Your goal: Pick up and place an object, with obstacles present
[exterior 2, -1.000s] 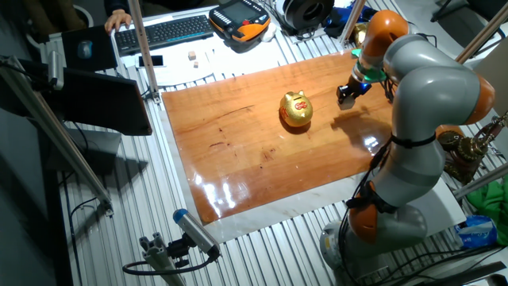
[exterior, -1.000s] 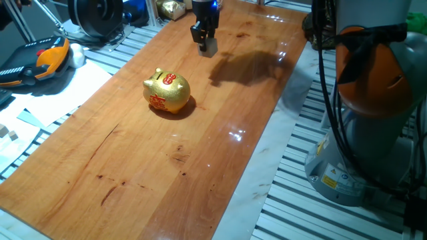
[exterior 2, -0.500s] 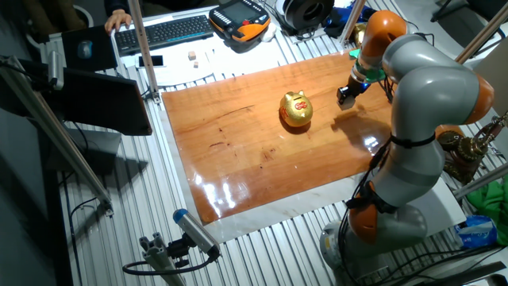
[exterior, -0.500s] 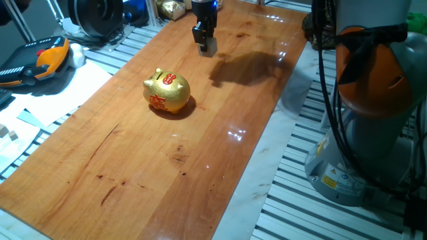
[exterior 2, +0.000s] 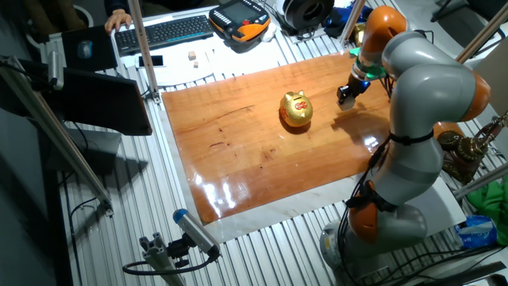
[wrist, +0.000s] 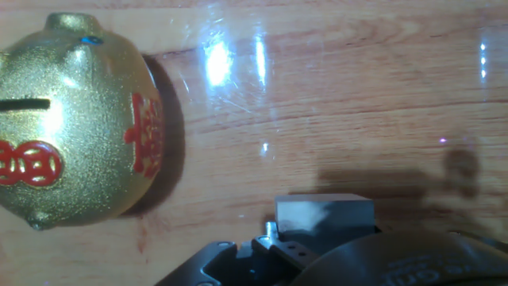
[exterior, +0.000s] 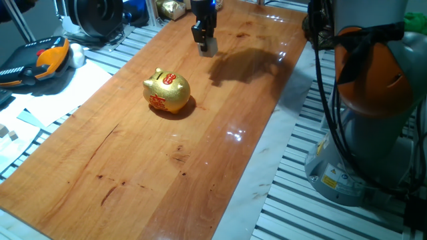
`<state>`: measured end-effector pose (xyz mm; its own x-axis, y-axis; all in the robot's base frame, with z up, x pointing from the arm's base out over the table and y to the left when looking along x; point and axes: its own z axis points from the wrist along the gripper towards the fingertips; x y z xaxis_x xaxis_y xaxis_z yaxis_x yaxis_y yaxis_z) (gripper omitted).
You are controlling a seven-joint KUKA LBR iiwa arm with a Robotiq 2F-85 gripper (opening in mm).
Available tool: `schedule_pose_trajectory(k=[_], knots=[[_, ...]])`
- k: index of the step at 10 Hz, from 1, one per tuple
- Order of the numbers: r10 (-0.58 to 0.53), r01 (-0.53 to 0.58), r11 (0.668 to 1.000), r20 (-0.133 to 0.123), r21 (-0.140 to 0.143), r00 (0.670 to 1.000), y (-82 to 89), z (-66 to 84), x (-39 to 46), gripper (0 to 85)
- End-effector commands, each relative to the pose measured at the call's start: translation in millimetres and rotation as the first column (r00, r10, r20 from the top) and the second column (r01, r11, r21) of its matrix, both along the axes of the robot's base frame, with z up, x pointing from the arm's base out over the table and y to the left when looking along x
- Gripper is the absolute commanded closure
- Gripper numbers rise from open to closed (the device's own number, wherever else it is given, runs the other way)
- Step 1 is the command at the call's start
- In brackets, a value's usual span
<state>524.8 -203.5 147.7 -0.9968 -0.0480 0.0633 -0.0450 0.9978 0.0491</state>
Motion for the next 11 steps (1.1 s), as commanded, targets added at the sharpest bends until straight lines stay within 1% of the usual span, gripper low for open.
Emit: schedule_pose_trajectory(k=[1,2,3,4,5,6,7,8,9,10,11], knots=[[0.006,-0.006,1.000,0.000,0.000,1.000,0.3,0.1,0.1,85.0],[0.006,-0.006,1.000,-0.003,-0.001,1.000,0.3,0.1,0.1,85.0],[0.006,-0.006,1.000,-0.004,-0.009,1.000,0.3,0.1,0.1,85.0],[0.000,0.000,1.000,-0.005,0.003,1.000,-0.5,-1.0,0.0,85.0],[-0.019,0.019,1.000,-0.015,0.015,1.000,4.3,2.4,2.7,85.0],[-0.033,0.033,0.999,-0.017,0.009,0.999,13.4,10.4,5.8,85.0],[-0.035,0.035,0.999,-0.012,-0.009,0.999,23.4,18.4,8.2,85.0],[-0.039,0.039,0.999,-0.006,-0.006,0.999,30.1,23.4,9.1,85.0],[-0.042,0.042,0.999,0.005,0.014,0.999,37.6,27.6,11.0,85.0],[-0.055,0.054,0.998,0.015,0.019,0.998,47.0,32.0,13.7,85.0],[-0.057,0.056,0.998,0.026,0.011,0.998,55.7,35.7,15.5,85.0]])
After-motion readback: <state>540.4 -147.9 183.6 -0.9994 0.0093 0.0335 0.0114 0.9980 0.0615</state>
